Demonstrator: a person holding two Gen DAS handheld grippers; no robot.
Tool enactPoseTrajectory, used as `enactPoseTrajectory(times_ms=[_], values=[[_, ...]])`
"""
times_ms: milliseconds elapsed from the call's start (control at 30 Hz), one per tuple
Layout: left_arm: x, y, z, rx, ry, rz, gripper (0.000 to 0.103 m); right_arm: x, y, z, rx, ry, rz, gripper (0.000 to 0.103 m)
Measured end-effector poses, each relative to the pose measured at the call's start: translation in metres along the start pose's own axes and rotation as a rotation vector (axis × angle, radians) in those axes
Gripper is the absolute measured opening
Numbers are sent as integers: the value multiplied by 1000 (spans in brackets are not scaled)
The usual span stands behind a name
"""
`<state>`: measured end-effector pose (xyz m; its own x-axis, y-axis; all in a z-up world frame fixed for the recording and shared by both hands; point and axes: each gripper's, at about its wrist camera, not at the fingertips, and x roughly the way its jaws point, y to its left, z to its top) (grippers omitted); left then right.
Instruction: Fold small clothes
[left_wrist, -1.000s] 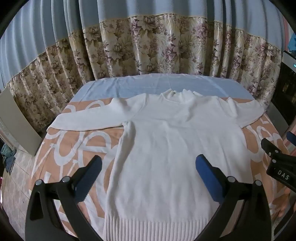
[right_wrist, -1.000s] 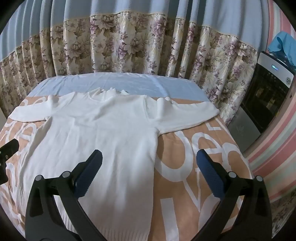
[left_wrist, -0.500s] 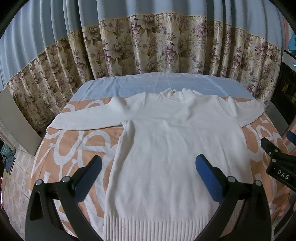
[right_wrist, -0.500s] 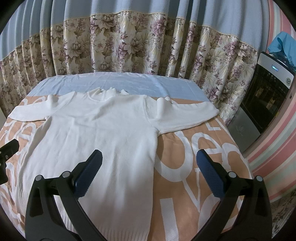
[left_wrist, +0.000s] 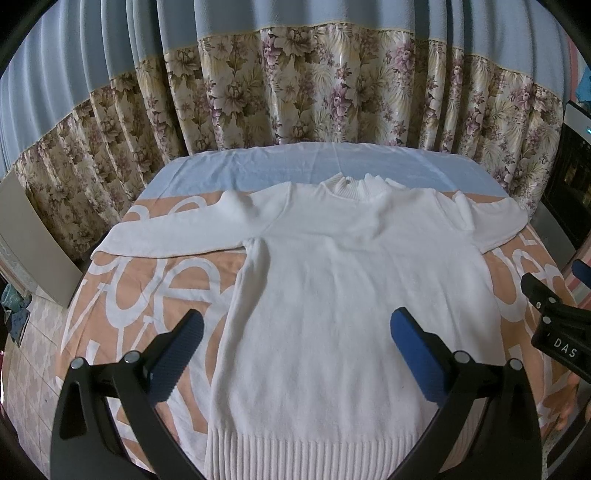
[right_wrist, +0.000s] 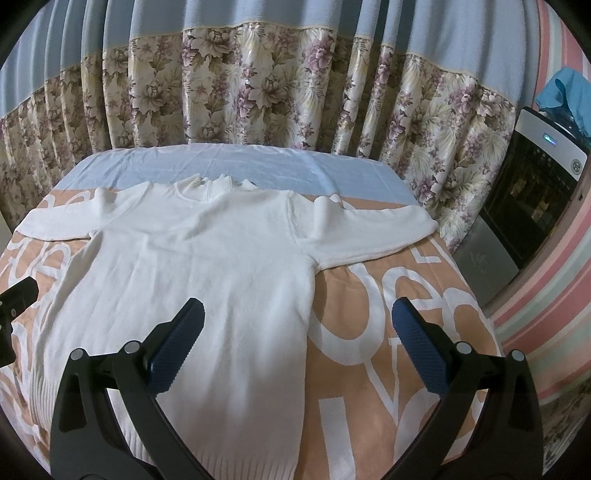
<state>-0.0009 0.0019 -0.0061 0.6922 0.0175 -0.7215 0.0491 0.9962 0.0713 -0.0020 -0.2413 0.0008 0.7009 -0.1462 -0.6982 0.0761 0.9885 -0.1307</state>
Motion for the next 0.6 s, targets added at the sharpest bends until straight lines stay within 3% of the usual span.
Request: enactPoseTrajectory(times_ms=[600], values=[[7,2,-3,1,6,-3,101,6,1,-1,-7,9,-5,100]])
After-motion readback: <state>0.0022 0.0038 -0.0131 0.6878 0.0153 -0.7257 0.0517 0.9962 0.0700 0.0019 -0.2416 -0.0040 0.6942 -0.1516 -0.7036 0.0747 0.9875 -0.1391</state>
